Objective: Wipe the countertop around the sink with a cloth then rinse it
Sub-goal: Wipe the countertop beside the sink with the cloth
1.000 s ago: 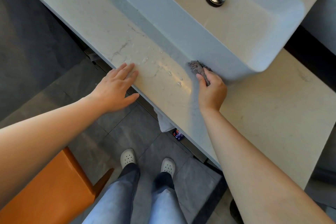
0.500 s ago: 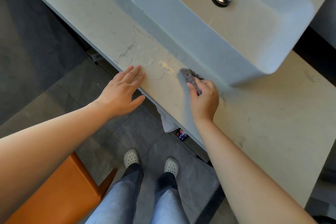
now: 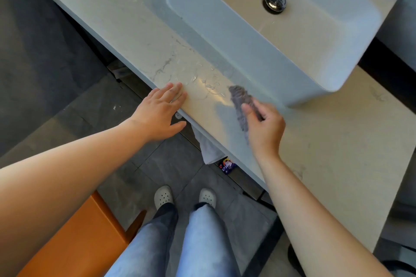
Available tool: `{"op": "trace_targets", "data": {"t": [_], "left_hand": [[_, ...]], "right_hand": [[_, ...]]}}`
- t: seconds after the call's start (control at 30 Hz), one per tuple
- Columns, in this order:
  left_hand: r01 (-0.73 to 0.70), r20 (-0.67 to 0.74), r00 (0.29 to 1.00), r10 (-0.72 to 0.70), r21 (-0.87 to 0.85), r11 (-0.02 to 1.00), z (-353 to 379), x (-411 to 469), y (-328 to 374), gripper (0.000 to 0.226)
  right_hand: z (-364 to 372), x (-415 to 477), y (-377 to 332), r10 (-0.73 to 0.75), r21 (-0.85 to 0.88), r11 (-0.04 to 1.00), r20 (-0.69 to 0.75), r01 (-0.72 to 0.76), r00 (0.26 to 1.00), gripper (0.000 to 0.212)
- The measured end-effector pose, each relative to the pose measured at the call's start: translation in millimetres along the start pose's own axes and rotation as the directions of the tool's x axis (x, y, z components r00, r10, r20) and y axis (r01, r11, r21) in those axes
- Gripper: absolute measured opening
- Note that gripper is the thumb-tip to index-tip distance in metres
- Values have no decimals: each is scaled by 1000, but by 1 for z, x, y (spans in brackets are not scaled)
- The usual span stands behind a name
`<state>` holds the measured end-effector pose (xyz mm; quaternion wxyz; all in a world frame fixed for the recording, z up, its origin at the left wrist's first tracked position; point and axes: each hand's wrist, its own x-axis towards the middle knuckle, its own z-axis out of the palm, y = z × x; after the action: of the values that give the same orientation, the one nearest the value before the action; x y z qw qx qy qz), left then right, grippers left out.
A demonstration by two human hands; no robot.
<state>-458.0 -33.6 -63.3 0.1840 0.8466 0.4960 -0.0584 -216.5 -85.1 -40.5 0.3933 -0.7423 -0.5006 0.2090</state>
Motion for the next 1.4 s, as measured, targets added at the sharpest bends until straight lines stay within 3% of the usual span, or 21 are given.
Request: {"op": "trace_targets", "data": {"t": [0.07,0.27,0.4,0.57,0.7,0.87,1.03,1.4], "left_hand": [[8,-4,1000,-8,-16,1000,1,0,1,79],[12,-18,1000,-12,-24,1000,6,2,-1,80],[24,-22,999,-25,-35,999,8,3,0,82],[32,-13,999,-33,-31,999,7,3,-1,80],[46,-95,994,-54,-84,995,2,7,2,78],[167,-171,969,-180,-87,982,-2,22,-2,74],[210,-129,968,-214,-46,977,-5,32,-21,79],[147,-126,979,-158,-91,985,-7,28,-45,75]], "right_hand": [[2,30,-3,-43,-70,997,-42,40,998,29],[37,77,17,-90,-266,959,22,93,996,31],[51,76,26,-122,-230,968,-71,103,990,29],[54,79,29,-167,-242,959,-60,148,984,28],[56,80,28,-190,-261,950,-58,169,980,28],[52,83,29,-180,-263,950,-26,167,983,28],[54,69,27,-190,-232,953,49,196,981,29],[63,-12,4,-229,-128,958,194,256,954,27]]}}
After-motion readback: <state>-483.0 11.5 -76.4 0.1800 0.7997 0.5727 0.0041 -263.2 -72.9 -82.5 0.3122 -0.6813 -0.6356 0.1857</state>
